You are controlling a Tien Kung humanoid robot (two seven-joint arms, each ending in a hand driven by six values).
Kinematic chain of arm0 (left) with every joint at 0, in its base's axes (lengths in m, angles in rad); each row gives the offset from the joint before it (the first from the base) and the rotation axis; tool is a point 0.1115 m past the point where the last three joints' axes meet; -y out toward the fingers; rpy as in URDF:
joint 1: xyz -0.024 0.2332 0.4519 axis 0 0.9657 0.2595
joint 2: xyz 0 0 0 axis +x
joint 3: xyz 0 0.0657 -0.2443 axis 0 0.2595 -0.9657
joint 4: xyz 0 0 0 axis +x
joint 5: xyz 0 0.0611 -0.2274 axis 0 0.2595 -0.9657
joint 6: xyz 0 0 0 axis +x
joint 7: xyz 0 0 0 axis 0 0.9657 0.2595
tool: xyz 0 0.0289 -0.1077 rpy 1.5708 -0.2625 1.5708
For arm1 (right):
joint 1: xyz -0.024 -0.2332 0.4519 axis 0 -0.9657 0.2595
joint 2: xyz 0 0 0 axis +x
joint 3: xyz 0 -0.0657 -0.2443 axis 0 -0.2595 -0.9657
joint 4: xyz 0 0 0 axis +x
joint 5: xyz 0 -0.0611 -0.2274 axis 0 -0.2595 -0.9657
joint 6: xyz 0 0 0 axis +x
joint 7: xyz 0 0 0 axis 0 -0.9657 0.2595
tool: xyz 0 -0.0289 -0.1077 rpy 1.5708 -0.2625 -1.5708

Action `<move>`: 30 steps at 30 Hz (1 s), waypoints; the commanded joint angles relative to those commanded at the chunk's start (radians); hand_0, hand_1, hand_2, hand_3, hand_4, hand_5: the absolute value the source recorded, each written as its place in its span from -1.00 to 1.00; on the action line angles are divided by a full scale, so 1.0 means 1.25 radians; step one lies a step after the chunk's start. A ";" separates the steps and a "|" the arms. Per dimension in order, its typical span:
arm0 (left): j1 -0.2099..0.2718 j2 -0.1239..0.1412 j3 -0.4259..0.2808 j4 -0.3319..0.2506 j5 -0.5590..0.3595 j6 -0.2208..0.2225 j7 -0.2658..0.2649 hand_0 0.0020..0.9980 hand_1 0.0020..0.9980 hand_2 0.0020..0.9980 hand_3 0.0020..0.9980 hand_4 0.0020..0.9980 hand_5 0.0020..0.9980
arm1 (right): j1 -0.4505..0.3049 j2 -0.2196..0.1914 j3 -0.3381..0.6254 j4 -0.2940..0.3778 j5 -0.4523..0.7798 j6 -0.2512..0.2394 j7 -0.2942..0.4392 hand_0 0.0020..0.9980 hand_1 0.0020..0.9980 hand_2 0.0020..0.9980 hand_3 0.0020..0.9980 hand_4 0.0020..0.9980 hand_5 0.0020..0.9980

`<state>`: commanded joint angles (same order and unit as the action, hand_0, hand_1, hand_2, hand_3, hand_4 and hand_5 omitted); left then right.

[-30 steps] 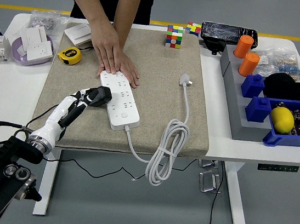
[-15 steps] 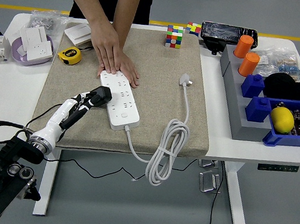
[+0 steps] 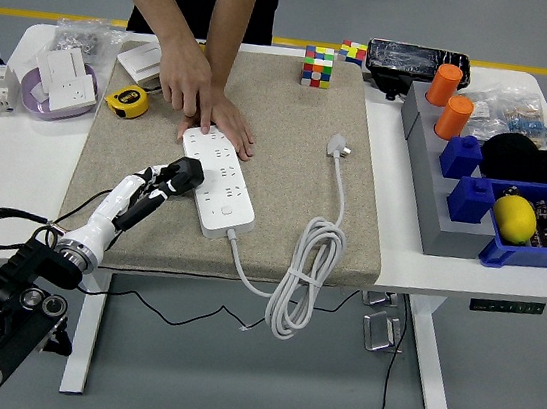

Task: Pick up the plug,place it near the board,insert it into the board,press the button

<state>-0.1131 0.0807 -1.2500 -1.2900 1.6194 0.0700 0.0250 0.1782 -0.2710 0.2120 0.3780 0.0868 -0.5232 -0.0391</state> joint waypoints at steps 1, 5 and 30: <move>-0.003 0.000 0.002 0.001 0.003 0.000 -0.001 0.96 0.91 0.84 0.79 1.00 1.00 | 0.000 0.000 0.000 0.000 0.000 0.000 0.000 0.63 0.54 0.47 0.50 1.00 1.00; -0.015 0.001 0.011 0.006 0.021 -0.001 -0.006 0.97 0.91 0.84 0.79 1.00 1.00 | 0.002 0.000 0.002 0.001 -0.002 0.001 -0.001 0.63 0.54 0.47 0.51 1.00 1.00; -0.080 0.015 0.097 0.033 0.087 -0.005 -0.031 0.98 0.91 0.84 0.79 1.00 1.00 | 0.003 -0.002 -0.006 0.001 -0.001 0.003 -0.002 0.63 0.53 0.47 0.51 1.00 1.00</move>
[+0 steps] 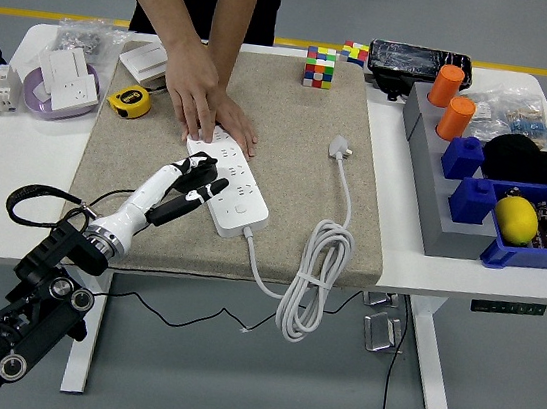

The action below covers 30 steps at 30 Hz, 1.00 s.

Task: Pick up the plug,place it near the board,insert it into the board,press the button

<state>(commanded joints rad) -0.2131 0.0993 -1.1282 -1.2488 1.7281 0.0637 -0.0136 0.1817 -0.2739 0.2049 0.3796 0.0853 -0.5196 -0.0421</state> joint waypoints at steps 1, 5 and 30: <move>-0.002 0.001 0.003 0.002 0.002 0.000 -0.001 0.98 0.91 0.84 0.79 1.00 1.00 | 0.000 0.000 0.000 0.000 0.000 0.000 0.000 0.63 0.53 0.47 0.51 1.00 1.00; -0.008 0.005 0.014 0.007 0.011 -0.002 -0.004 0.99 0.90 0.84 0.79 1.00 1.00 | -0.001 0.000 -0.003 0.000 0.001 0.000 0.000 0.63 0.53 0.46 0.51 1.00 1.00; -0.068 0.022 0.059 0.037 0.044 -0.014 -0.018 1.00 0.90 0.84 0.79 1.00 1.00 | 0.001 -0.004 -0.008 0.000 0.005 0.000 -0.001 0.63 0.53 0.46 0.51 1.00 1.00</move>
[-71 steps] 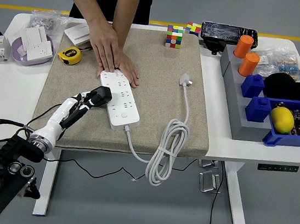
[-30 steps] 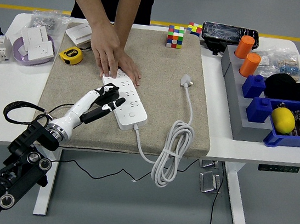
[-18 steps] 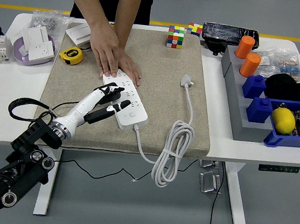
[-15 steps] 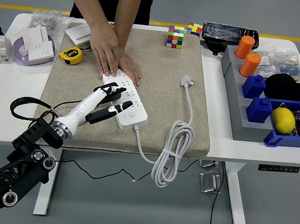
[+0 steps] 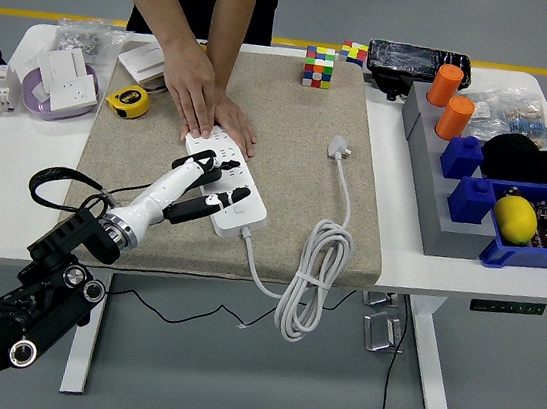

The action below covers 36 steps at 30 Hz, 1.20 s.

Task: Pick up the plug,place it near the board,insert it into the board,press the button

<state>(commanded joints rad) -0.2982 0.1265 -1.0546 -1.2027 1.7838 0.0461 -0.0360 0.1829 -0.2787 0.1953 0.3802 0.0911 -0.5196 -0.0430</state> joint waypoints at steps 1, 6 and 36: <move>-0.003 0.001 0.001 0.001 0.002 0.000 -0.001 1.00 0.90 0.84 0.79 1.00 1.00 | 0.000 0.000 0.000 0.000 0.000 0.000 0.000 0.63 0.53 0.46 0.51 1.00 1.00; -0.014 0.003 0.003 0.008 0.005 0.000 -0.002 1.00 0.90 0.84 0.79 1.00 1.00 | 0.003 0.000 0.002 0.000 -0.001 0.000 0.000 0.63 0.53 0.46 0.50 1.00 1.00; 0.044 0.017 -0.115 -0.079 0.214 0.022 -0.021 1.00 0.91 0.85 0.77 1.00 1.00 | 0.000 0.001 0.012 -0.001 -0.002 0.000 0.000 0.63 0.53 0.46 0.51 1.00 1.00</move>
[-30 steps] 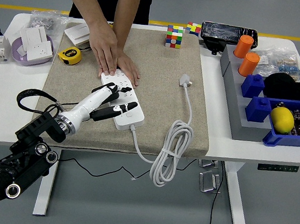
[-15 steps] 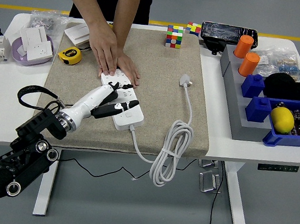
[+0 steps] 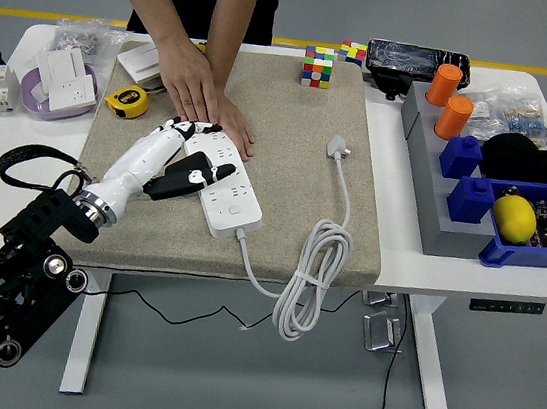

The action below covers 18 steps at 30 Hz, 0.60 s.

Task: Pick up the plug,place it near the board,insert it into the board,press the button

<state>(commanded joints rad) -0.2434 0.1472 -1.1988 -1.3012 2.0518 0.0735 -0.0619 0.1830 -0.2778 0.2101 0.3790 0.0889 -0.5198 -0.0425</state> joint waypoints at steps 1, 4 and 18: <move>0.004 0.003 -0.004 0.007 0.015 -0.001 -0.002 1.00 0.91 0.85 0.77 1.00 1.00 | 0.000 0.000 0.000 0.000 0.000 0.000 0.000 0.63 0.53 0.46 0.51 1.00 1.00; 0.010 0.009 -0.010 0.028 0.069 -0.001 -0.009 1.00 0.91 0.85 0.77 1.00 1.00 | -0.002 0.000 -0.002 -0.001 0.002 0.000 0.000 0.63 0.53 0.46 0.51 1.00 1.00; 0.008 0.002 0.016 0.066 0.090 -0.006 -0.011 1.00 0.93 0.85 0.75 1.00 1.00 | -0.003 0.000 -0.005 0.000 0.002 0.000 -0.001 0.63 0.53 0.46 0.50 1.00 1.00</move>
<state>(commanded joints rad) -0.2338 0.1499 -1.1790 -1.2186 2.1643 0.0662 -0.0753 0.1790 -0.2777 0.2035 0.3784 0.0921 -0.5196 -0.0433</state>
